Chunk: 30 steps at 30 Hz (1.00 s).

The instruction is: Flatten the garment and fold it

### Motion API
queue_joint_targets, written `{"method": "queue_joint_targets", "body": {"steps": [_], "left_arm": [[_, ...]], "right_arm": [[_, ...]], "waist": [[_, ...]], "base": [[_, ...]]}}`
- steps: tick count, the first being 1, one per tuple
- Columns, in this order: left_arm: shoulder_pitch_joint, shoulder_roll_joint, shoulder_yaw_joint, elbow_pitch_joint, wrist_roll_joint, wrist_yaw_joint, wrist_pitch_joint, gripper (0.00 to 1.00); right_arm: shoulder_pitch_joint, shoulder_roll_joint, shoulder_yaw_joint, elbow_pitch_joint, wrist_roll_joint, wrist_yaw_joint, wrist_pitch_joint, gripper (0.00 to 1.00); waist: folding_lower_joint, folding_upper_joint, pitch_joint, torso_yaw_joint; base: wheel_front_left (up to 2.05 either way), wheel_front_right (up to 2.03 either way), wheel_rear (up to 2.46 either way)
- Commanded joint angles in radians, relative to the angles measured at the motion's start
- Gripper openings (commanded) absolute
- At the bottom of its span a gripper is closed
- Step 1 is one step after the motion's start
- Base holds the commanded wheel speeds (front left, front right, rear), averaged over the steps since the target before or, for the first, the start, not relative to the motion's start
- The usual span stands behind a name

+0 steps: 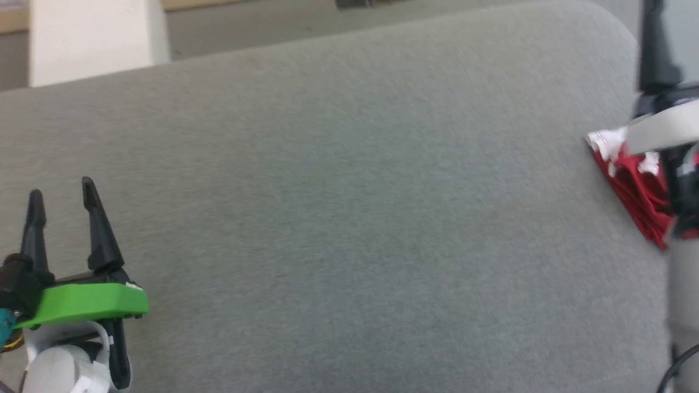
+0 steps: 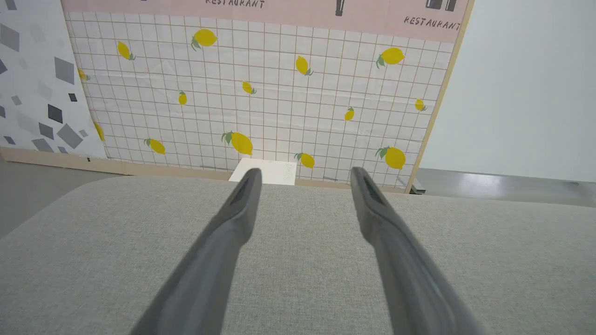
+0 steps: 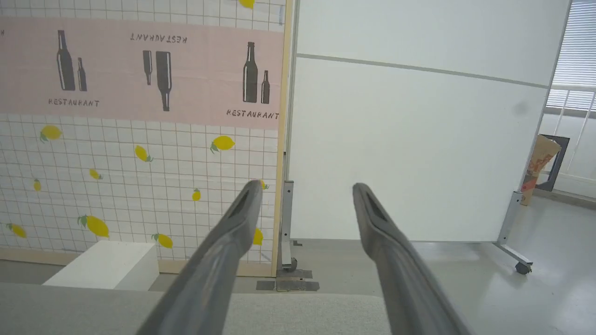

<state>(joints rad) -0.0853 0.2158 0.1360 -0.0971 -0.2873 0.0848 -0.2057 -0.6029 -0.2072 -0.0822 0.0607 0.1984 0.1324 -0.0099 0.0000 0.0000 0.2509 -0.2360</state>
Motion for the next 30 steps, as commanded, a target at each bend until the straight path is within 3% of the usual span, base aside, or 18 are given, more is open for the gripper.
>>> {"method": "queue_joint_targets", "body": {"steps": [1,5,9,19,30], "left_arm": [[0.005,-0.005,-0.007,0.009,0.001,0.003,-0.006,1.0],[-0.014,-0.021,-0.027,0.035,0.006,0.008,-0.014,1.0],[-0.027,-0.038,-0.047,0.059,0.009,0.012,-0.02,1.0],[-0.026,-0.065,-0.098,0.152,0.026,0.011,-0.033,1.0],[-0.025,-0.066,-0.176,0.257,0.055,-0.021,-0.03,1.0]], "right_arm": [[0.032,0.024,0.017,-0.015,-0.005,-0.002,-0.023,1.0],[0.115,0.118,0.013,-0.039,-0.021,-0.002,-0.119,1.0],[0.192,0.153,0.013,-0.007,-0.035,-0.002,-0.182,1.0],[0.355,0.157,0.036,0.134,0.041,-0.002,-0.24,1.0],[0.479,0.157,0.039,0.178,0.012,-0.002,-0.247,1.0]], "waist": [[0.0,0.0,-0.11,0.118],[0.0,0.0,-0.136,0.17],[0.0,0.0,-0.161,0.206],[0.0,0.0,-0.213,0.24],[0.0,0.0,-0.255,0.247]], "base": [[0.0,0.0,0.0],[0.0,0.0,0.0],[0.0,0.0,0.0],[0.0,0.0,0.0],[0.0,0.0,0.0]]}}
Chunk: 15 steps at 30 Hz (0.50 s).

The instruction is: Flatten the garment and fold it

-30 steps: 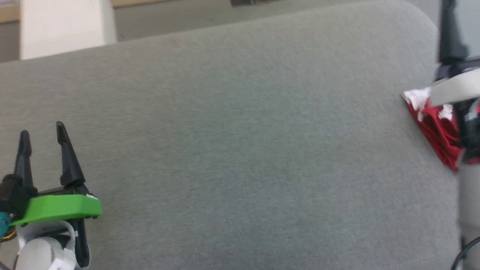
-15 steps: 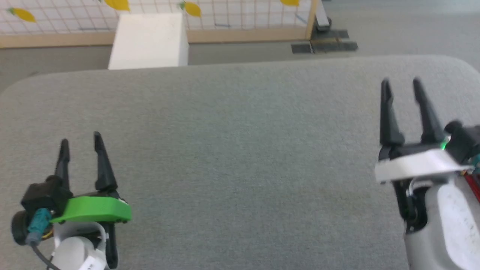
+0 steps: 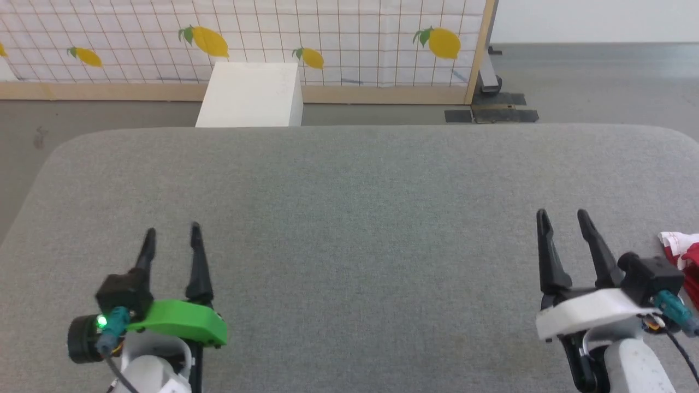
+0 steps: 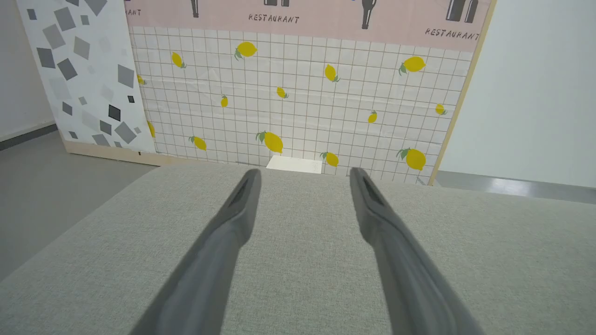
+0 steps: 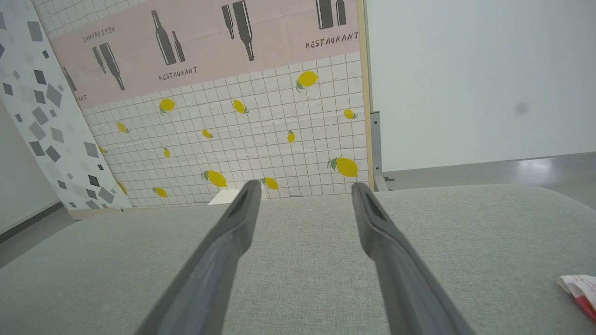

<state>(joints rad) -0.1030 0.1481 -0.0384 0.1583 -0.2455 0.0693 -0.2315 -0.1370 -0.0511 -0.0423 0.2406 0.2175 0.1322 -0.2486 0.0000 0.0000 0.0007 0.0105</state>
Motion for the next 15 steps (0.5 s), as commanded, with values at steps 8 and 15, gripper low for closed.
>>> {"method": "queue_joint_targets", "body": {"steps": [8,15], "left_arm": [[-0.002,0.001,-0.05,0.071,0.029,-0.029,-0.011,1.0],[0.005,-0.004,-0.064,0.113,0.026,-0.038,-0.018,1.0]], "right_arm": [[0.062,0.001,0.006,-0.017,-0.027,-0.002,0.017,1.0],[0.083,0.001,0.013,-0.022,-0.013,-0.002,0.052,1.0]], "waist": [[0.0,0.0,-0.017,-0.01],[0.0,0.0,-0.021,-0.015]], "base": [[0.0,0.0,0.0],[0.0,0.0,0.0]]}}
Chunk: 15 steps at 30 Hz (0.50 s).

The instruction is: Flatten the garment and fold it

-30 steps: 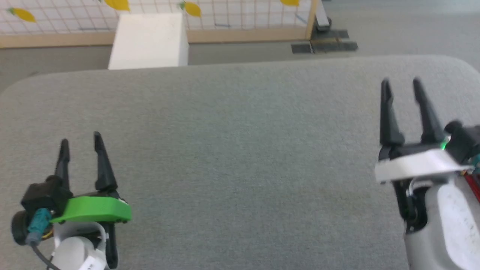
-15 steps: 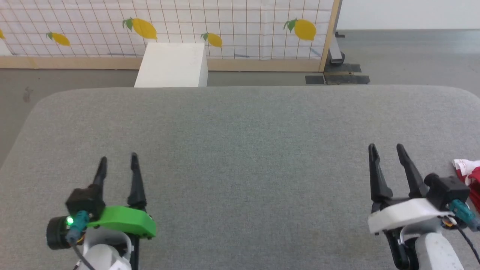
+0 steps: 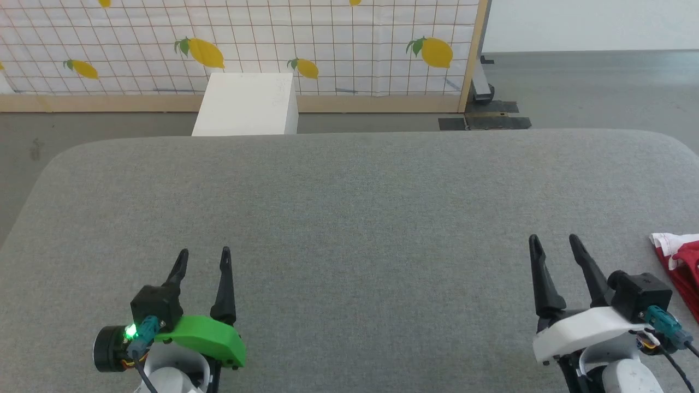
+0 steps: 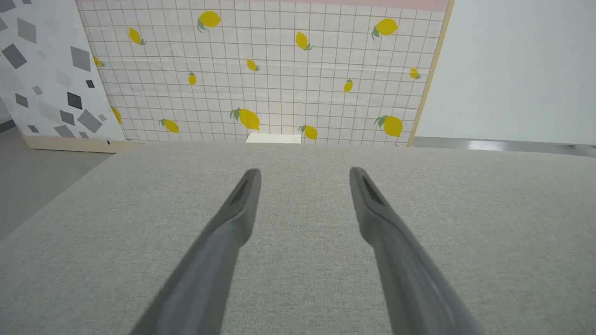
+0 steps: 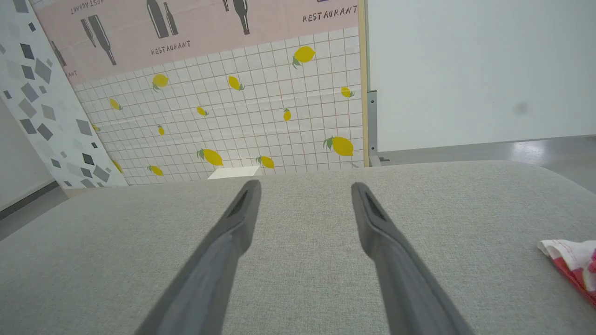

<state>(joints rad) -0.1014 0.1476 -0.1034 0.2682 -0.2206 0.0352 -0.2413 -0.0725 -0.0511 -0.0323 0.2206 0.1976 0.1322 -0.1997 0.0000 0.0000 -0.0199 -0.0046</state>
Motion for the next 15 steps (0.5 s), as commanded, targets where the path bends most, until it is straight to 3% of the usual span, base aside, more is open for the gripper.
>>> {"method": "queue_joint_targets", "body": {"steps": [1,14,15], "left_arm": [[0.002,-0.004,0.0,0.007,0.0,-0.005,-0.01,1.0],[-0.011,-0.004,-0.005,0.029,-0.013,-0.012,-0.016,1.0],[-0.001,-0.001,-0.005,0.027,-0.007,-0.008,-0.009,0.0]], "right_arm": [[0.022,0.001,0.003,0.0,0.012,-0.002,0.009,1.0],[0.032,0.001,0.009,0.0,0.028,-0.002,0.025,1.0],[0.017,0.0,0.007,0.002,0.024,0.0,0.024,0.0]], "waist": [[0.0,0.0,-0.001,0.001],[0.0,0.0,0.002,0.001],[0.0,0.0,0.003,0.001]], "base": [[0.0,0.0,0.0],[0.0,0.0,0.0],[0.0,0.0,0.0]]}}
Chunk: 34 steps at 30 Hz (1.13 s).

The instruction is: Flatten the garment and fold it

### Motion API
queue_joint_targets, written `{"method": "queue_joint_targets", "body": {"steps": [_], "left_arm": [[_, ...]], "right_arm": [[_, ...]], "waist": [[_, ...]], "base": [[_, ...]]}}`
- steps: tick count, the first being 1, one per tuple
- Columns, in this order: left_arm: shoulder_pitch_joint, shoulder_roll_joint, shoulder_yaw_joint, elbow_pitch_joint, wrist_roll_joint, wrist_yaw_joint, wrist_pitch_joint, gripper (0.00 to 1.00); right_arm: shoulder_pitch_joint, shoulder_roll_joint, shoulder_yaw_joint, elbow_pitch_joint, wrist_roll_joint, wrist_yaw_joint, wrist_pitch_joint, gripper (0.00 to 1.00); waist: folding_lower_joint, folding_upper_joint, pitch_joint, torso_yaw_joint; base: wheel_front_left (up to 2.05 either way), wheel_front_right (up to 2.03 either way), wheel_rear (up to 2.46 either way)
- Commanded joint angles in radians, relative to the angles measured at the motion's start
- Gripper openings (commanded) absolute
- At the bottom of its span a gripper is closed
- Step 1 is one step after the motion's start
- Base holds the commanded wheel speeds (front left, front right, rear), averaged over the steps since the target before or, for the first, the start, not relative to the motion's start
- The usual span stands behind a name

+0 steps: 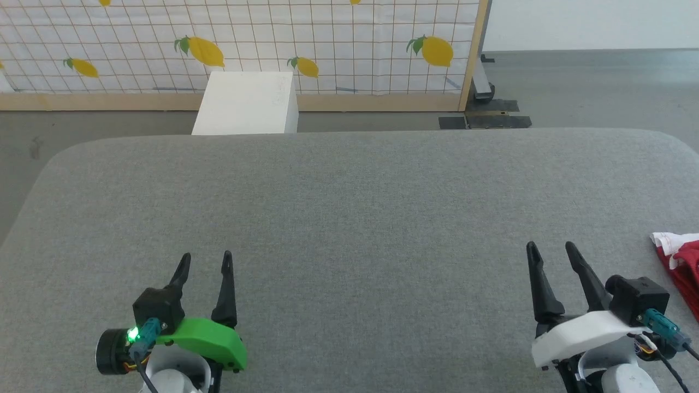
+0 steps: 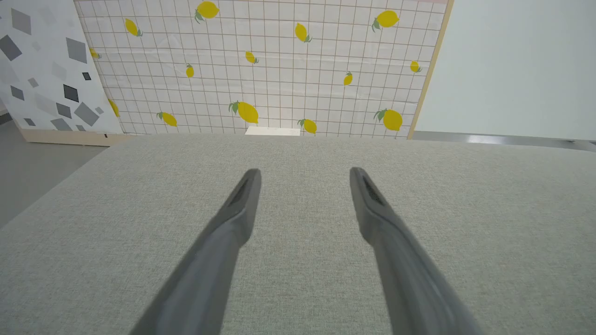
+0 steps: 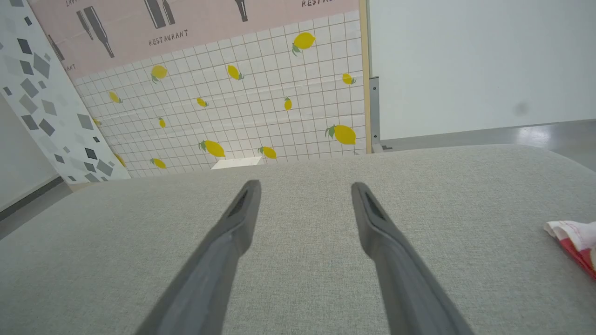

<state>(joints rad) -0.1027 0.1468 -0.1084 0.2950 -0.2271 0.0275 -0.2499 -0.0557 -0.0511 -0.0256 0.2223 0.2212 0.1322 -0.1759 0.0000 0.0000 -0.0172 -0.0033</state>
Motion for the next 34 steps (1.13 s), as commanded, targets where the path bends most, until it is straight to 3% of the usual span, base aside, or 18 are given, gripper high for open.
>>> {"method": "queue_joint_targets", "body": {"steps": [1,34], "left_arm": [[0.001,0.0,0.0,-0.001,0.0,0.0,0.001,0.0],[0.026,-0.024,0.027,-0.074,0.057,-0.007,0.064,0.0]], "right_arm": [[0.0,0.0,0.0,0.0,0.0,0.0,0.0,0.0],[0.014,0.0,0.005,-0.055,-0.055,0.0,0.044,0.0]], "waist": [[0.0,0.0,0.0,0.0],[0.0,0.0,0.004,0.001]], "base": [[0.0,0.0,0.0],[0.0,0.0,0.0]]}}
